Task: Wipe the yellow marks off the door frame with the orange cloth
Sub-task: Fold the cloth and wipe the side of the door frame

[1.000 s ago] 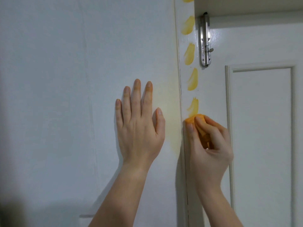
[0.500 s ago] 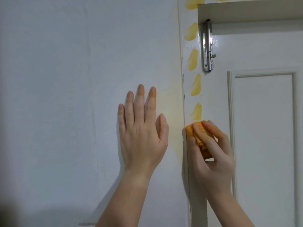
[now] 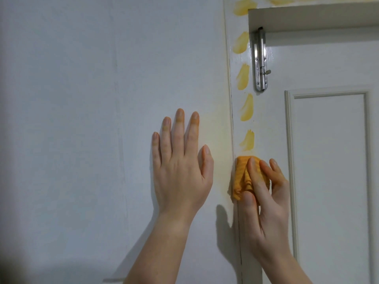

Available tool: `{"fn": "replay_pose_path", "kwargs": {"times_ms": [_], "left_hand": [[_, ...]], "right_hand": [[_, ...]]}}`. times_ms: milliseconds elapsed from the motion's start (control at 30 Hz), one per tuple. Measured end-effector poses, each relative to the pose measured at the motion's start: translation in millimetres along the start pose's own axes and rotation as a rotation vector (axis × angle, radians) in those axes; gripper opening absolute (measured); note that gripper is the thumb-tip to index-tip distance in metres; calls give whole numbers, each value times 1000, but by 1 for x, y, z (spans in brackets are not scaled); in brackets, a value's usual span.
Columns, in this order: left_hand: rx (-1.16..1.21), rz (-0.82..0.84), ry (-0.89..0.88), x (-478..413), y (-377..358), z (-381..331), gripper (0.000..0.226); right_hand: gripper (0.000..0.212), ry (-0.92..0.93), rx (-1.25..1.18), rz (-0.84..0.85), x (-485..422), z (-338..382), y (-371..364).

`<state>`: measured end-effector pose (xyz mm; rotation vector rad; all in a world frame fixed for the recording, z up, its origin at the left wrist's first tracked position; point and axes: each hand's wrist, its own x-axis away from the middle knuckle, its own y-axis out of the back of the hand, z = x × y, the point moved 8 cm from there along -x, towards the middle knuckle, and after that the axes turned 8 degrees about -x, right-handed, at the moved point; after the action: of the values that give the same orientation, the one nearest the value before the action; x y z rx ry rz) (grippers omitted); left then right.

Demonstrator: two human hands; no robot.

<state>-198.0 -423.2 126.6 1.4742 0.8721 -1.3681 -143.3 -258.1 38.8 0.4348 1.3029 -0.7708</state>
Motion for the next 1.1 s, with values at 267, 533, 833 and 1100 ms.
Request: {"fn": "replay_pose_path", "kwargs": {"times_ms": [267,533,833,1100], "left_hand": [[-4,8,4,0,-2,0,67],[3,2,1,0,-1,0,67],[0,-3,1,0,0,0,67],[9,-14,7,-5,2,1,66]], "right_hand": [[43,148,74,-58,1,-5,3],[43,155,136,-137,-32,10,5],[44,71,34,-186,-34,11,-3],[46,-142,-147,-292,-34,6,4]]}}
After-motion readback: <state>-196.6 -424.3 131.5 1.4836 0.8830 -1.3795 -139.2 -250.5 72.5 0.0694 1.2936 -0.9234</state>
